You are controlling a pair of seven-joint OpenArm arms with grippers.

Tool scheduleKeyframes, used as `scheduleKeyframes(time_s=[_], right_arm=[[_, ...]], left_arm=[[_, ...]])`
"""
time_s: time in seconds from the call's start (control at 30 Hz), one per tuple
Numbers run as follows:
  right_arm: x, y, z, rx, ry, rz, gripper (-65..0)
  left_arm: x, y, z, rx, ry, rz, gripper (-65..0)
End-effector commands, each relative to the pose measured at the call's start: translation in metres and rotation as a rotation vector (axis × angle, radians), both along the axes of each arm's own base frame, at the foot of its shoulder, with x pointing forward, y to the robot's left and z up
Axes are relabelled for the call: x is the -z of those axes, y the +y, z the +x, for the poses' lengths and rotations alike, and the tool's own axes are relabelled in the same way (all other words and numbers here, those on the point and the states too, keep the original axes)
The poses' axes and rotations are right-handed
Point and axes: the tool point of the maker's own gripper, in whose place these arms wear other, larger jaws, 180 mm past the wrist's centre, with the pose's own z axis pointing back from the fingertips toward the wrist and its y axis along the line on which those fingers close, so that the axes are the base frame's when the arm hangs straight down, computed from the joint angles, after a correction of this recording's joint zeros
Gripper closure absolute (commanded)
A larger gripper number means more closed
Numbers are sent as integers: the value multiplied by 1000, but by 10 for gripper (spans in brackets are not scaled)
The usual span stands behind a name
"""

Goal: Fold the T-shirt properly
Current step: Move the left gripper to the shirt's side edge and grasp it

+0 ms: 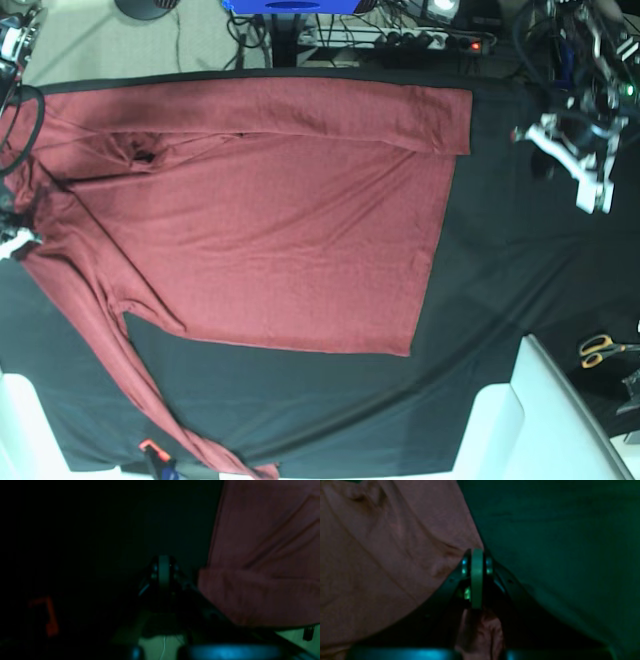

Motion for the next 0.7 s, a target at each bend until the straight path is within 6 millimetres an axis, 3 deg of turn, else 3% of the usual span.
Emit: scheduleKeyframes(time_s=[0.0,0.13,0.4,0.5,0.67], right_arm=[[-22,-12,15,4,-66,-26,-3],[-23,-12,15,4,-68,-26,-3],[-26,-12,19,4,-77,-27,-3],[-27,-12,20,4,-80,-27,-3],[-27,-12,21,3,-81,-27,-3]], left_arm=[[-8,3,11,13,-32,14,0],[-4,-2,24,17,-37,-16,0],[3,-2,45,-4,-48,-64,-142],[2,-2,56,-12,-63,-82,-240],[10,-6,82,-34,-66,-156,-474]])
